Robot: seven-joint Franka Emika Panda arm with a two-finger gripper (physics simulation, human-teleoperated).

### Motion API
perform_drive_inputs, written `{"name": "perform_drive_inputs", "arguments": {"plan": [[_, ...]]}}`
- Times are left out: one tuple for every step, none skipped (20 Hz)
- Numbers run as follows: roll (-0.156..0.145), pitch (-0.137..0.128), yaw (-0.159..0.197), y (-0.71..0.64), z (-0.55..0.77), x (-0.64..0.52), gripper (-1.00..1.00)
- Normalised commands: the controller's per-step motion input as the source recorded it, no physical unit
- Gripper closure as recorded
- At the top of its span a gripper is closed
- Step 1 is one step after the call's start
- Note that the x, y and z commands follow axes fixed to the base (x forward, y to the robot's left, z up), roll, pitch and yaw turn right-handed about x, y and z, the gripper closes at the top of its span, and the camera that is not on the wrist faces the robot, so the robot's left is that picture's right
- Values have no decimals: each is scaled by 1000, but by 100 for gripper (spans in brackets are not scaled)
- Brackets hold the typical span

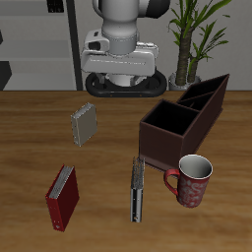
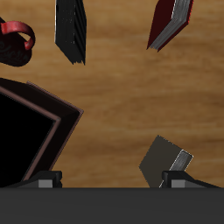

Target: Place the red mug into the left desk caddy's left compartment

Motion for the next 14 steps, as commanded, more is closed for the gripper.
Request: {"name": "perform_drive_inputs", "arguments": {"plan": [[-7,-18,5,12,18,24,-100],[1,-7,-4,9,31,58,-100],[-9,-11,-15,21,46,70,-100],[9,-9,-26,45,66,110,-100],[0,0,0,4,-2,20,-100],[-23,-60,-15,182,308,490,-100],[0,0,0,-33,-7,50,-100],[-58,-63,14,402,335,842,-100],[0,0,0,0,0,0,-100],[11,-20,4,213,100,464,-100],[-27,-9,-77,483,270,738,-100],[0,0,0,-54,-18,-27,-100],[-16,-44,23,289,196,372,-100],[-34,-49,0,386,215,538,-100]]}}
